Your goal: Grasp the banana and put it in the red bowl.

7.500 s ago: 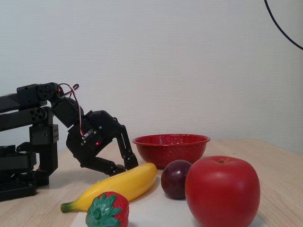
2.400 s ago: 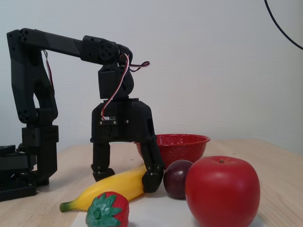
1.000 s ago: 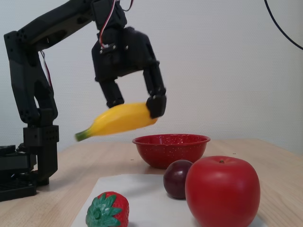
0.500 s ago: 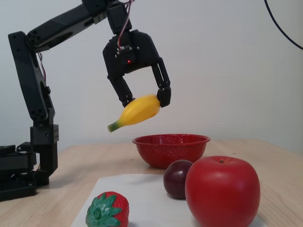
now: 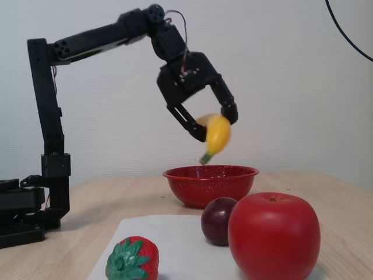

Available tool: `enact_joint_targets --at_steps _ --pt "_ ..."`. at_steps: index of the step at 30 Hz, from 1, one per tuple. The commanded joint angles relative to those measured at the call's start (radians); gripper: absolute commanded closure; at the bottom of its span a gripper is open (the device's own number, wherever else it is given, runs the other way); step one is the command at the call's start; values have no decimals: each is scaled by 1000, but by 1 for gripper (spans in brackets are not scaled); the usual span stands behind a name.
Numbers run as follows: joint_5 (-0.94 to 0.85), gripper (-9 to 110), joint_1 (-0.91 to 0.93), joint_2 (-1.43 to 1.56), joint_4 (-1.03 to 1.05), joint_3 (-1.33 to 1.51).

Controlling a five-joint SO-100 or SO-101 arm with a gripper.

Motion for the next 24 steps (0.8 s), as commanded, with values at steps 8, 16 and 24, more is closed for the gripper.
enact_joint_targets --at_steps 8,16,24 --pt "71 101 87 -6 -247 54" --pt "97 99 130 -40 -299 133" --pt "138 75 149 -54 -176 135"
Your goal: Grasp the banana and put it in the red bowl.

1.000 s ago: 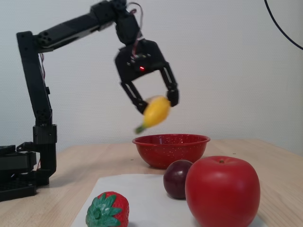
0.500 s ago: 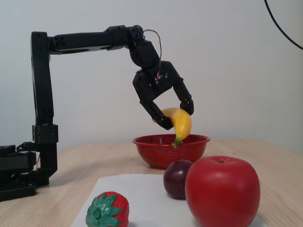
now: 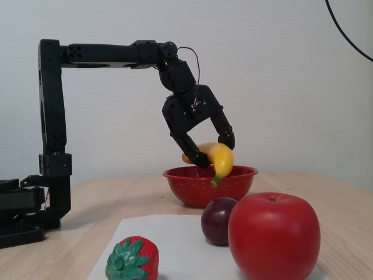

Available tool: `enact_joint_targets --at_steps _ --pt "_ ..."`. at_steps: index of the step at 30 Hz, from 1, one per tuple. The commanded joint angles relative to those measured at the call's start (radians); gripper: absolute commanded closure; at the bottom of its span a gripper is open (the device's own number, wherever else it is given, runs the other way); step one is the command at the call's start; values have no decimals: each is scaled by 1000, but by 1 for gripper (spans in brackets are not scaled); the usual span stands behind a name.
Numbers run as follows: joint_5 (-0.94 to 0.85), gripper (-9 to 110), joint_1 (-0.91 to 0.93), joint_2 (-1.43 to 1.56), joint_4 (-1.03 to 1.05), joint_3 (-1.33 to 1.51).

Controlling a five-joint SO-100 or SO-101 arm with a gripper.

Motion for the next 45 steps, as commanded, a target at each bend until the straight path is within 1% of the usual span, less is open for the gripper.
enact_joint_targets --at_steps 1,4,6,15,18,24,28,34,37,41,45 --pt "32 72 35 41 57 -60" --pt "46 69 46 41 123 -91" --pt "41 69 46 43 144 -109" --pt "6 75 5 67 295 -258" --pt "-21 81 -14 77 371 -342" --pt "-77 101 -46 109 537 -503" --pt "-78 101 -72 152 601 -532" --pt "-64 101 -114 249 663 -509" --pt "-49 101 -147 322 670 -448" --pt "-17 101 -199 459 623 -293" --pt "17 101 -255 621 518 -78"
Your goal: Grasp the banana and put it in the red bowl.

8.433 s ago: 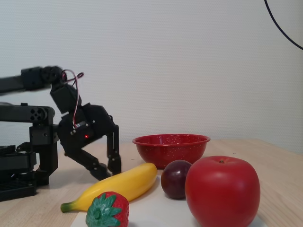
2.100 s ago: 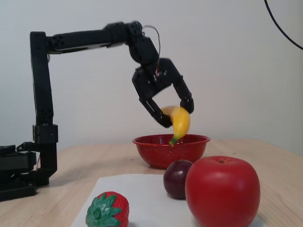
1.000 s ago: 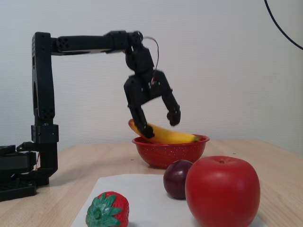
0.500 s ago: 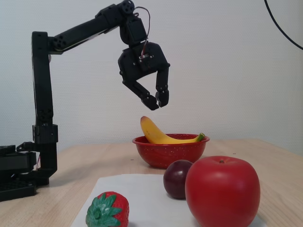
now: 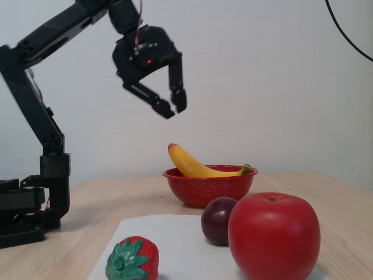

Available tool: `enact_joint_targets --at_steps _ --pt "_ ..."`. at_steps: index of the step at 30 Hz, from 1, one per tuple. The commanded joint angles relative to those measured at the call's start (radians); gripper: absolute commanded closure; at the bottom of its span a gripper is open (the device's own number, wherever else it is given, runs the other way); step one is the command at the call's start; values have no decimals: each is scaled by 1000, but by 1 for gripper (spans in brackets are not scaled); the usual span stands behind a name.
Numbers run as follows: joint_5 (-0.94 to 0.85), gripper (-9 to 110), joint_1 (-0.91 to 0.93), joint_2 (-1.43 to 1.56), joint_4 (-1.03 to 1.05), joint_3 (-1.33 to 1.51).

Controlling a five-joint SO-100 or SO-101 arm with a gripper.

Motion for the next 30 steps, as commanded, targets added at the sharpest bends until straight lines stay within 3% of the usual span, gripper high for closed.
enact_joint_targets --at_steps 1,12,20,30 --pt "28 101 -31 156 -107 46" --pt "87 101 -144 534 -462 614" --pt "103 101 -212 758 -844 1045" --pt "120 101 -224 1005 -1121 1477"
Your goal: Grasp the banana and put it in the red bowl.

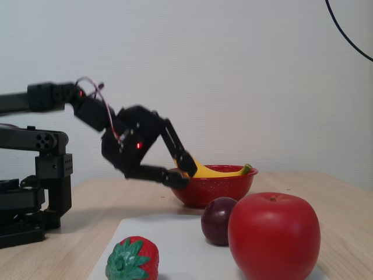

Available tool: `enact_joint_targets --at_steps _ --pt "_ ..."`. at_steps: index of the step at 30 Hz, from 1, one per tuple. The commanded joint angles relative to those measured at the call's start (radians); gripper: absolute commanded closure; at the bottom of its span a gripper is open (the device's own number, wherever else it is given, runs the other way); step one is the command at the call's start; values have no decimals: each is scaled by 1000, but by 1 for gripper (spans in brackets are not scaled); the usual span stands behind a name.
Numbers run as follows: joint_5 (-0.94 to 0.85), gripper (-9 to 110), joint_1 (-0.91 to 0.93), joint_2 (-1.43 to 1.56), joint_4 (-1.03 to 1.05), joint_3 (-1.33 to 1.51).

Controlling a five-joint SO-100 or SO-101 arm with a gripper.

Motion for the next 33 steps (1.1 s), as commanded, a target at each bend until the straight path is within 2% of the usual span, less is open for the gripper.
enact_joint_targets --at_steps 1,7,11,22,28,33 --pt "26 101 -5 81 -107 5" --pt "37 101 17 184 -233 199" --pt "-5 101 15 184 -164 199" --pt "-61 101 35 184 284 199" --pt "-49 101 46 184 442 199" --pt "-49 101 37 184 456 199"
